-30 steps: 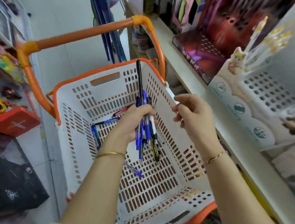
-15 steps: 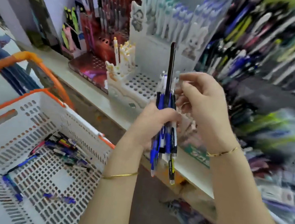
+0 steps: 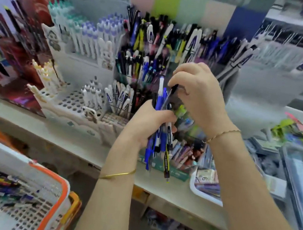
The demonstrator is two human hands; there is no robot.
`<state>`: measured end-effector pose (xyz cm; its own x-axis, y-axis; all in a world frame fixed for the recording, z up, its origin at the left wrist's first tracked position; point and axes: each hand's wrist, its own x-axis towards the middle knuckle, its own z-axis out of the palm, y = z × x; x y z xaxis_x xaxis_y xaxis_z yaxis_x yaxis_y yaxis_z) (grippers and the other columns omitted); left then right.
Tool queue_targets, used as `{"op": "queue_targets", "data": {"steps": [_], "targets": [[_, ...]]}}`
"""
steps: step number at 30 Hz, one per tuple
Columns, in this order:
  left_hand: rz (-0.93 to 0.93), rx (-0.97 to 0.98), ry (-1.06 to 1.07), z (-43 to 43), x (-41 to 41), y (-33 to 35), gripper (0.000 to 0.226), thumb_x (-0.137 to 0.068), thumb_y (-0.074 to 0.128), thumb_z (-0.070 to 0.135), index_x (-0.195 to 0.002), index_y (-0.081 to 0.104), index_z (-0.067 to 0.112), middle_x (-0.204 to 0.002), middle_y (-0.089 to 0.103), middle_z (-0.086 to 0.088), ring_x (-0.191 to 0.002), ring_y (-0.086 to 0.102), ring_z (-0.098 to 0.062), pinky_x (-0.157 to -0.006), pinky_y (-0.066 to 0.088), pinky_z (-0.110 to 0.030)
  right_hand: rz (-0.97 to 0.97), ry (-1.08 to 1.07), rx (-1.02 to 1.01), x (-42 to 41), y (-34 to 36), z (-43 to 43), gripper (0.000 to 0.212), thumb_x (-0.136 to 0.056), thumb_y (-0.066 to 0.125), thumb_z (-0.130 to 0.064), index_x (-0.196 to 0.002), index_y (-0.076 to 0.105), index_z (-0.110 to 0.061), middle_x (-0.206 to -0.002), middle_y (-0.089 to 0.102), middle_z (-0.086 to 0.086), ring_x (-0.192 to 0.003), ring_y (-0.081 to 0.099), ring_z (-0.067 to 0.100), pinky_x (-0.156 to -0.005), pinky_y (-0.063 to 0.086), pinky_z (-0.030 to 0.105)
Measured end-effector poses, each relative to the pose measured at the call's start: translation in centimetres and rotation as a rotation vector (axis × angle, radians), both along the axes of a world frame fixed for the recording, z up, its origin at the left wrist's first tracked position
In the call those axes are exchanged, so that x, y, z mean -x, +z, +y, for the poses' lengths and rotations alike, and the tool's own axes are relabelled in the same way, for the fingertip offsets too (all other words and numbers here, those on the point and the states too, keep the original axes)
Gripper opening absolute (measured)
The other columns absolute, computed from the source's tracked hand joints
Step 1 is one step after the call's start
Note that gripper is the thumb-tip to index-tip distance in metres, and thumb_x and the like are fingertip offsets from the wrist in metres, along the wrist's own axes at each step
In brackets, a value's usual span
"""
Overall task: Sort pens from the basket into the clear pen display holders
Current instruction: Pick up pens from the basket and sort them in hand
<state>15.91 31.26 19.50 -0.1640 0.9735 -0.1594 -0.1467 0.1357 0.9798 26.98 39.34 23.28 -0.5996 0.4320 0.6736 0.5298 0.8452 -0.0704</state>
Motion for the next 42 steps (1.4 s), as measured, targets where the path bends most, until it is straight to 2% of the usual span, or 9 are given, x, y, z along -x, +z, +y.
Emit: {"op": "queue_targets", "data": {"steps": [6, 10, 14, 17, 22, 30, 34, 38, 42], "targets": [[-0.137, -0.007, 0.076, 0.2, 2.0, -0.8, 0.015, -0.089, 0.058, -0.002, -0.094, 0.050, 0.010, -0.064, 0.057, -0.004, -0.057, 0.065, -0.018, -0.059, 0.052, -0.035, 0.119, -0.216, -0.012, 0.2, 0.9, -0.1, 0.003, -0.083, 0.061, -0.008, -0.082, 0.060, -0.006, -0.074, 0.060, 0.007, -0.077, 0.047, 0.028, -0.068, 0.039, 0.037], [-0.297, -0.054, 0.101, -0.2, 3.2, -0.4, 0.011, -0.093, 0.055, 0.000, -0.096, 0.052, 0.009, -0.064, 0.058, -0.003, -0.057, 0.064, -0.015, -0.048, 0.051, -0.026, 0.218, -0.141, 0.610, 2.5, 0.4, -2.3, 0.009, -0.096, 0.046, -0.011, -0.094, 0.050, -0.003, -0.070, 0.049, 0.000, -0.062, 0.042, 0.017, -0.058, 0.037, 0.035], [-0.366, -0.100, 0.078, -0.4, 4.2, -1.0, 0.010, -0.095, 0.051, 0.003, -0.101, 0.059, 0.006, -0.067, 0.060, -0.003, -0.057, 0.062, -0.012, -0.046, 0.051, -0.024, 0.346, -0.067, 1.231, 4.2, -1.2, -2.8, 0.015, -0.096, 0.042, -0.004, -0.097, 0.057, -0.008, -0.068, 0.049, 0.001, -0.041, 0.045, 0.002, -0.036, 0.032, 0.014], [-0.366, -0.125, 0.083, -0.4, 4.9, -1.4, 0.026, -0.095, 0.051, 0.004, -0.120, 0.057, -0.002, -0.078, 0.063, -0.008, -0.067, 0.063, -0.017, -0.054, 0.055, -0.029, 0.406, 0.015, 1.426, 4.7, -2.0, -2.9, 0.021, -0.098, 0.041, -0.003, -0.099, 0.061, -0.009, -0.064, 0.049, 0.005, -0.033, 0.037, 0.001, -0.033, 0.026, 0.014], [-0.366, -0.149, 0.090, -0.2, 5.9, -1.6, 0.016, -0.095, 0.051, 0.003, -0.104, 0.064, 0.004, -0.081, 0.064, -0.010, -0.072, 0.063, -0.019, -0.065, 0.057, -0.030, 0.558, 0.092, 1.655, 5.3, -2.5, -2.5, 0.022, -0.100, 0.043, -0.008, -0.110, 0.060, 0.002, -0.063, 0.046, 0.005, -0.040, 0.029, 0.005, -0.033, 0.023, 0.015], [-0.408, -0.107, 0.099, 0.7, 6.3, -1.5, 0.007, -0.094, 0.051, 0.001, -0.096, 0.058, 0.000, -0.064, 0.060, -0.007, -0.058, 0.061, -0.017, -0.053, 0.055, -0.028, 0.740, 0.116, 1.807, 5.8, -2.3, -2.0, 0.031, -0.098, 0.032, -0.005, -0.118, 0.055, 0.000, -0.063, 0.043, 0.004, -0.043, 0.032, 0.007, -0.034, 0.025, 0.016], [-0.344, -0.071, 0.143, 1.5, 6.4, -1.6, 0.016, -0.092, 0.057, 0.004, -0.107, 0.054, -0.002, -0.064, 0.063, -0.003, -0.056, 0.062, -0.012, -0.048, 0.051, -0.025, 0.714, 0.158, 1.535, 5.4, -2.7, -1.6, 0.043, -0.094, 0.035, 0.009, -0.121, 0.057, -0.016, -0.075, 0.049, 0.010, -0.048, 0.042, 0.010, -0.040, 0.035, 0.019], [-0.373, -0.078, 0.126, 1.8, 6.7, -1.7, 0.022, -0.091, 0.059, 0.006, -0.112, 0.052, 0.001, -0.073, 0.058, -0.008, -0.061, 0.060, -0.018, -0.051, 0.052, -0.028, 0.747, 0.186, 1.457, 4.8, -2.5, -1.4, 0.042, -0.092, 0.029, 0.013, -0.094, 0.067, -0.003, -0.083, 0.061, 0.016, -0.055, 0.060, 0.017, -0.049, 0.051, 0.024], [-0.348, -0.053, 0.163, 1.8, 7.2, -1.7, 0.027, -0.092, 0.058, 0.007, -0.117, 0.055, -0.002, -0.079, 0.064, -0.010, -0.067, 0.066, -0.022, -0.056, 0.055, -0.033, 0.653, 0.300, 1.271, 4.0, -2.0, -1.5, 0.039, -0.087, 0.040, 0.020, -0.107, 0.061, -0.005, -0.094, 0.068, 0.020, -0.084, 0.072, 0.026, -0.071, 0.059, 0.034]]}}
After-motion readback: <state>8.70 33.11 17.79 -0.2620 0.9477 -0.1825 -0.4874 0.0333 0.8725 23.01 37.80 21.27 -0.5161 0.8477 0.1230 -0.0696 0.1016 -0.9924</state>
